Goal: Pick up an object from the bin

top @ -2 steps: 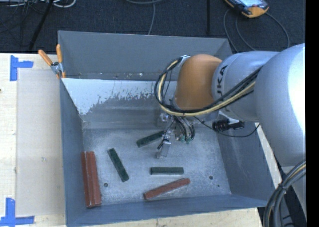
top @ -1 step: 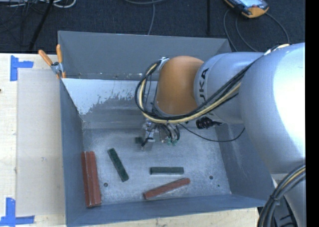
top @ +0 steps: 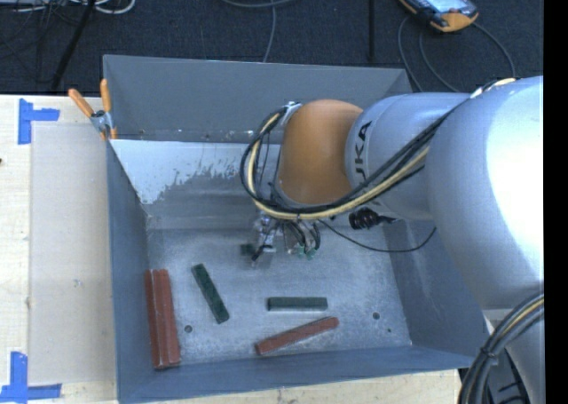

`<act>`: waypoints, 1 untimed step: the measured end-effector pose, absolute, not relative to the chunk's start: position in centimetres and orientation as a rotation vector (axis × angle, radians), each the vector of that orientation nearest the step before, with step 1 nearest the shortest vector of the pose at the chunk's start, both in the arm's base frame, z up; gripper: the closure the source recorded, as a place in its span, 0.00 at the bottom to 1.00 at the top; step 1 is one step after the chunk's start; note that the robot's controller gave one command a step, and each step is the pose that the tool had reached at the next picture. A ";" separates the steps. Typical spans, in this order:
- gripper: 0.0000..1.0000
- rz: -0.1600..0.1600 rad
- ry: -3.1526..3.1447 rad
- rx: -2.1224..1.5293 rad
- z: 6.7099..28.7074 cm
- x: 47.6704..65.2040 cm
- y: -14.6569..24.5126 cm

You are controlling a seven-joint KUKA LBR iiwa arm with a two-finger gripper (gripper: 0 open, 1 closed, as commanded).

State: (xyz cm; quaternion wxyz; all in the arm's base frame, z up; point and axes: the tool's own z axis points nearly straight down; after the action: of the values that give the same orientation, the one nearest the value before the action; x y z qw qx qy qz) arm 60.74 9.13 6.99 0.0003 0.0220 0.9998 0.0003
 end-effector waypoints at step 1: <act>1.00 0.000 3.144 -0.009 7.6 59.1 8.6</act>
Offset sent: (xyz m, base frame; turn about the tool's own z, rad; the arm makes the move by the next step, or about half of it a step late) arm -0.0443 0.0039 0.1402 -0.0031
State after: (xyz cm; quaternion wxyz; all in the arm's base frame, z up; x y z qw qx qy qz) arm 59.06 8.62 7.57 -0.0010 -0.0029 1.0000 0.0000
